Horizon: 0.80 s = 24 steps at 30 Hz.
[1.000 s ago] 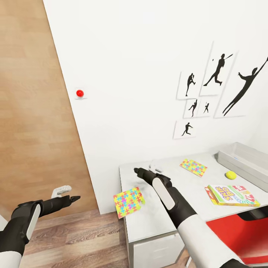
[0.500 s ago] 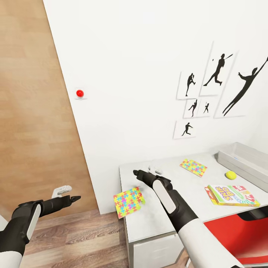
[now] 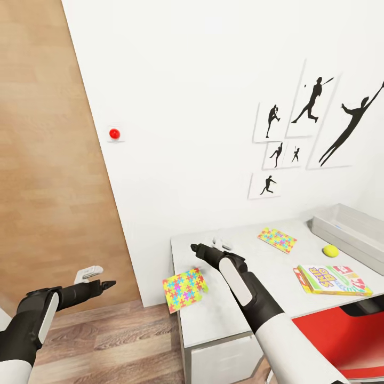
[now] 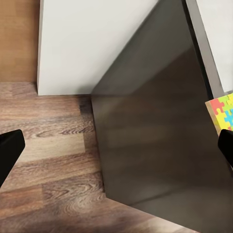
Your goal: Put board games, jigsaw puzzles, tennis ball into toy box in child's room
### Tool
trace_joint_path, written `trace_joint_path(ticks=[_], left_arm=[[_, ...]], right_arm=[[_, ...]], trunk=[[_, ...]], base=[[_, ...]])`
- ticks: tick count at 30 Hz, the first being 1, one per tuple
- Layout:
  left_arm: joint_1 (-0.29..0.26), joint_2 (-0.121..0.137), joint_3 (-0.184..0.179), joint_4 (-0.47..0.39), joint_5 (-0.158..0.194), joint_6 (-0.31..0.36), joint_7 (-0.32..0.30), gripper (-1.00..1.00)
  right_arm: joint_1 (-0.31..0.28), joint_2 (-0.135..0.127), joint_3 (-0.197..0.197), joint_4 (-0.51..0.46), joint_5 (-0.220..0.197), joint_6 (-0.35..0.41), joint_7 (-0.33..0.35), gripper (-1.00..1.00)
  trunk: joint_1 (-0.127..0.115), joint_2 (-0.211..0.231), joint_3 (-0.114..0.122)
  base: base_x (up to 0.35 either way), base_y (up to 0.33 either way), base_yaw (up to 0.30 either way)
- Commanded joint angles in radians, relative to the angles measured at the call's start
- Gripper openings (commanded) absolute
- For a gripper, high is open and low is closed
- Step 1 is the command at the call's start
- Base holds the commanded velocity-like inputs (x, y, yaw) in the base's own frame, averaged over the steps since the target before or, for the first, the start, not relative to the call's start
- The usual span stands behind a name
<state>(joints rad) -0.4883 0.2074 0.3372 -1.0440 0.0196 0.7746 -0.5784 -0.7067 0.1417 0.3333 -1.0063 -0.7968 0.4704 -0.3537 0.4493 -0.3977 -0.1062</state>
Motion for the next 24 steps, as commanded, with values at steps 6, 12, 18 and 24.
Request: trace_joint_path(ticks=[6,12,18,24], left_arm=[[-0.001,0.0,0.002,-0.001,0.002,0.008,-0.002,1.0],[-0.001,0.0,0.001,-0.001,0.002,0.007,-0.001,1.0],[-0.001,-0.001,0.0,-0.001,0.002,0.008,0.0,1.0],[-0.001,0.0,0.0,-0.001,0.002,0.008,0.001,1.0]], right_arm=[[-0.001,0.0,0.001,-0.002,-0.011,0.003,-0.01,1.0],[-0.001,0.0,0.001,-0.002,-0.012,0.003,-0.01,1.0],[-0.001,-0.001,0.0,-0.001,-0.012,0.004,-0.01,1.0],[-0.001,-0.001,-0.004,-0.003,-0.014,0.042,-0.009,1.0]], trunk=[[0.001,-0.002,-0.002],[0.001,-0.002,-0.002],[0.001,-0.002,-0.002],[0.001,-0.002,-0.002]], base=[[0.0,0.0,0.0],[0.0,0.0,0.0],[0.0,0.0,0.0],[0.0,0.0,0.0]])
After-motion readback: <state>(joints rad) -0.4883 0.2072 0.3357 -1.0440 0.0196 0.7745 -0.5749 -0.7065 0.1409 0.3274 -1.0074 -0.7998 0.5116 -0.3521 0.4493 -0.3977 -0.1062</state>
